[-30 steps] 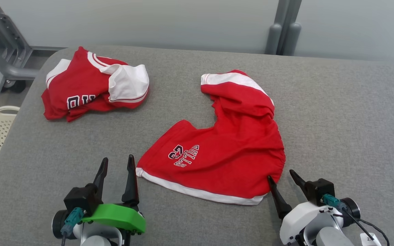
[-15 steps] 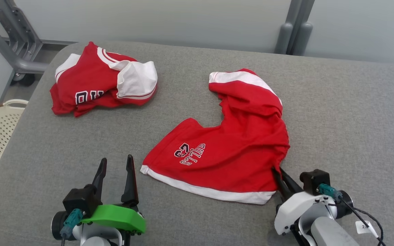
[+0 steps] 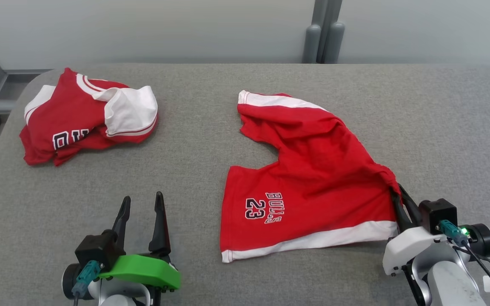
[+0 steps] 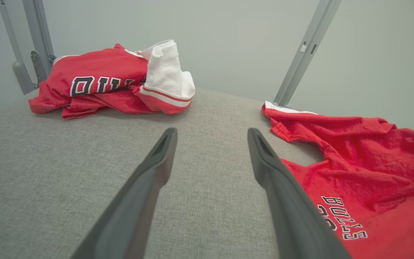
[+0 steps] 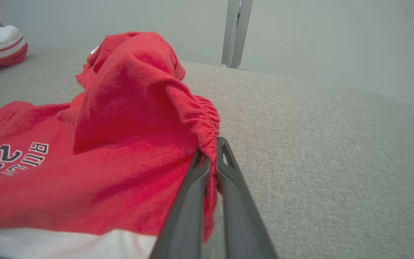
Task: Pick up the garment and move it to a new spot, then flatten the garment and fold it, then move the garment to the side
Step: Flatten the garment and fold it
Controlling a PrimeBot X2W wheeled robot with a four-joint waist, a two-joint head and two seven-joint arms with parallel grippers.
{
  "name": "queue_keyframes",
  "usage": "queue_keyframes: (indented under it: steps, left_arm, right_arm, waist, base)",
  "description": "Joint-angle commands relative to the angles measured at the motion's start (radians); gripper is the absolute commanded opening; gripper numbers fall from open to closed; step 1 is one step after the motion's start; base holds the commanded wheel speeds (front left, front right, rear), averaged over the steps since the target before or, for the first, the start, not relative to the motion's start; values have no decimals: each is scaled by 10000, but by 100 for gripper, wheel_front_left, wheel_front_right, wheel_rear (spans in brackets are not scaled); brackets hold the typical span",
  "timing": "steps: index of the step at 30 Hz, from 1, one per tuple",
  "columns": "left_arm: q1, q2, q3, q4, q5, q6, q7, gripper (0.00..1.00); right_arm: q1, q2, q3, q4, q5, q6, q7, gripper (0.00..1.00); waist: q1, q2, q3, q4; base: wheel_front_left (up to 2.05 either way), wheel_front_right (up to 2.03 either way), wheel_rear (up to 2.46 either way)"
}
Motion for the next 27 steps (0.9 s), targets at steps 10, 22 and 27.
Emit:
queue_keyframes:
  steps: [10,22,27]
  left_arm:
    - [-63,-1,-35,114,46,-125,-7,100]
    - [-12,-12,-141,278,101,-187,-7,100]
    - [139,-14,-130,312,99,-156,-7,100]
  right_arm:
    - [378,-30,545,-693,-507,1,553,0]
    - [-249,-36,1914,179,-61,1,676,0]
    - [-301,-33,1921,634,192,1,545,82]
  waist:
    - [0,0,69,-206]
    - [0,0,-38,67]
    - [0,0,-144,-3]
  base:
    - [0,0,0]
    - [0,0,0]
    - [0,0,0]
